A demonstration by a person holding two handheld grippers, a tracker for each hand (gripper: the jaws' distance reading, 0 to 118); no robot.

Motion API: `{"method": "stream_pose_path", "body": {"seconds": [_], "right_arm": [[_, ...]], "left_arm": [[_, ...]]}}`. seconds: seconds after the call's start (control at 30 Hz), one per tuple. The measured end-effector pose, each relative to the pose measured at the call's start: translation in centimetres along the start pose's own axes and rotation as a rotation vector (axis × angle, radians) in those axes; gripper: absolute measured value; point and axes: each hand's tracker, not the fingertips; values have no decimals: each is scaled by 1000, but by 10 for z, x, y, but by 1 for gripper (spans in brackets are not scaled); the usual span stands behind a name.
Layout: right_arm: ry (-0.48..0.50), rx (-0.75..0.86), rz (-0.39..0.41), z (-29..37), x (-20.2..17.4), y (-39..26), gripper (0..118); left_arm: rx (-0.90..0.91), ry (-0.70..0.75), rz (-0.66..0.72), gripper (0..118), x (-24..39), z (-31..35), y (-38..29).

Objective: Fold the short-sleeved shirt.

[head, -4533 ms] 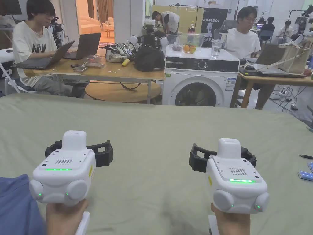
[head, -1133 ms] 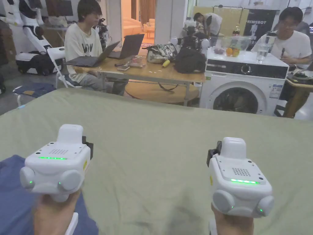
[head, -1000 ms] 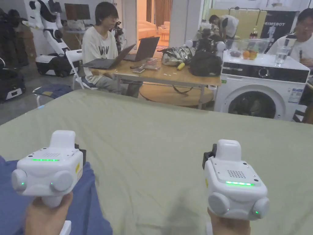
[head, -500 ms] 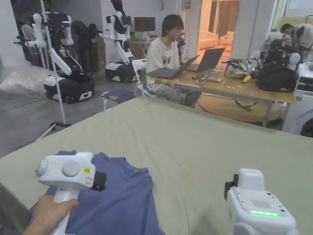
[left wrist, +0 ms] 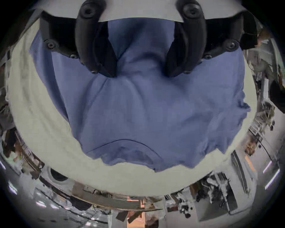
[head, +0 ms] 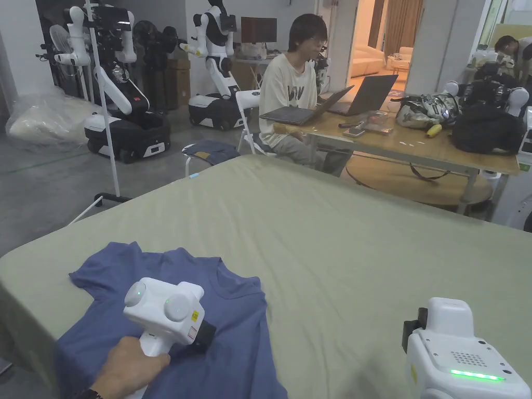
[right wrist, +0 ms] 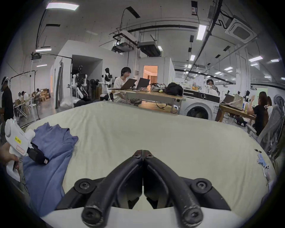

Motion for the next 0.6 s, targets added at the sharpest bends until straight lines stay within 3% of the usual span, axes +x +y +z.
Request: {"method": "stream_pose_path", "body": {"seconds": [0.07,0.1,0.13,0.3,0.43,0.6], "right_arm": [[-3,-6,4,0,1,-1,0],[-2,-7,4,1,1,-1,0],[-3,-7,5,1,2,-1,0],[-10,-6,10,6,8,-1,0],[-27,4,-2,10,20,2,0],[-57,16,-28,19,38,8,0]], "left_arm": [[21,-28,2,33,2,2,-5],[32,-45,2,4,0,2,-5],[31,-46,12,0,0,3,-6],[73,-44,21,0,-5,13,-5],[220,-110,114,0,-15,52,13],[389,-168,63,0,-1,116,50]]}}
